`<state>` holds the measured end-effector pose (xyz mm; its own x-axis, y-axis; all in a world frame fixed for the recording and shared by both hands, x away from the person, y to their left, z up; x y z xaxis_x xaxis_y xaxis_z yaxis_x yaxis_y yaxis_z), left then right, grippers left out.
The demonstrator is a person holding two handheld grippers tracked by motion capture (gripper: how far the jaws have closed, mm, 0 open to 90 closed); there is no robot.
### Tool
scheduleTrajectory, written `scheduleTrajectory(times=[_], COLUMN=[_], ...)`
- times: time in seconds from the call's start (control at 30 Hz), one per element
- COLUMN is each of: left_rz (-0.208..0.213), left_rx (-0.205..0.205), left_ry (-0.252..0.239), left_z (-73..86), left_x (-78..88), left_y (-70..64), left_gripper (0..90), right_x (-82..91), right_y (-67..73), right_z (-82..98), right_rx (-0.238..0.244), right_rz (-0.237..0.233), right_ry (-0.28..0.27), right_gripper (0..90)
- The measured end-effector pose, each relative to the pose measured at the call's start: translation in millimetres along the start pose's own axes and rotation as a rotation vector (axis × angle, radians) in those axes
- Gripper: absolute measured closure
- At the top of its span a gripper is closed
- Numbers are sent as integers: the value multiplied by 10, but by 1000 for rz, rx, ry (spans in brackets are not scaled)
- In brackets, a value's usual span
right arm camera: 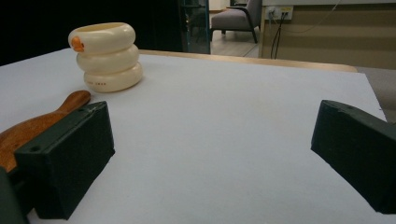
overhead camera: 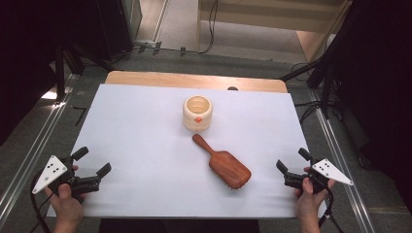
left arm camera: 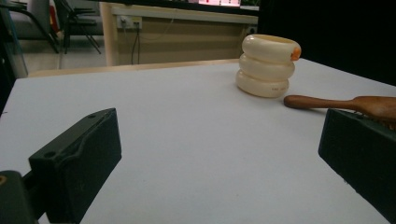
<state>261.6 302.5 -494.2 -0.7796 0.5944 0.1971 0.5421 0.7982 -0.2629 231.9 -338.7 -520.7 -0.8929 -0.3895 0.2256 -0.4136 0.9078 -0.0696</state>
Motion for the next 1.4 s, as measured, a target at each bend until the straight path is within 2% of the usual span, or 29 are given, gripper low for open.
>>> scheduleTrajectory(times=[0.17,0.2,0.33,0.37,0.43,0.47,0.5,0.53,0.6,0.63,0.7,0.73,0.77,0.9,0.93,0.97,1.0,1.1,1.17,1.2,1.4], left_rz=[21,24,-6,-14,-6,5,-2,2,24,28,57,65,82,152,152,183,194,213,240,240,281], left_rx=[-3,28,27,28,29,25,17,15,7,3,7,-1,-5,-12,-12,-23,-34,-46,-59,-59,-79], left_ry=[-1,-15,-17,-17,-14,-9,-1,9,24,28,39,47,57,94,94,117,125,149,185,185,240], left_z=[-32,-57,-110,-135,-172,-196,-213,-228,-255,-263,-280,-285,-294,-330,-330,-347,-353,-366,-375,-375,-396], left_x=[9,11,-21,-41,-68,-95,-119,-145,-205,-228,-301,-327,-373,-548,-548,-622,-666,-747,-869,-869,-1129], left_y=[-37,-52,-109,-142,-192,-230,-260,-291,-352,-373,-432,-449,-481,-592,-592,-644,-676,-730,-810,-810,-951], left_gripper=[4,31,237,323,457,457,527,562,719,765,838,838,891,900,900,900,900,900,900,900,900], right_x=[-9,-11,-9,-9,-10,-9,-10,-10,-9,-8,-7,-7,-9,-10,-10,-12,-15,-17,-19,-19,-19], right_y=[11,12,13,10,10,10,10,9,9,10,12,12,14,12,12,16,16,24,25,25,30], right_z=[1,1,1,2,2,2,3,2,3,3,4,4,3,4,4,3,2,1,2,2,1], right_rx=[4,5,3,4,3,4,2,5,3,3,5,5,4,8,8,9,14,11,13,13,12], right_rz=[-5,-7,-8,-6,-6,-7,-6,-7,-9,-9,-13,-13,-9,-8,-8,-8,-7,-9,-9,-9,-12], right_ry=[5,4,4,3,2,3,3,2,1,0,3,3,0,0,0,2,2,5,8,8,10], right_gripper=[0,0,0,0,0,0,0,0,0,0,0,0,0,0,0,0,0,0,0,0,0])
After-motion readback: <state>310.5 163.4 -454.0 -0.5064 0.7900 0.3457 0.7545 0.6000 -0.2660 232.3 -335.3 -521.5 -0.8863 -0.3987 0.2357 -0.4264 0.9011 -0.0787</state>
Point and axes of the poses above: each handheld gripper's, and its own axes: x roughly backward along the jaws, z roughly out of its underside, y roughly to its left, the point moved 3 cm from there along -x, roughly forward along the jaws, and after that the axes turned 11 degrees about x, right-handed, at the moved point
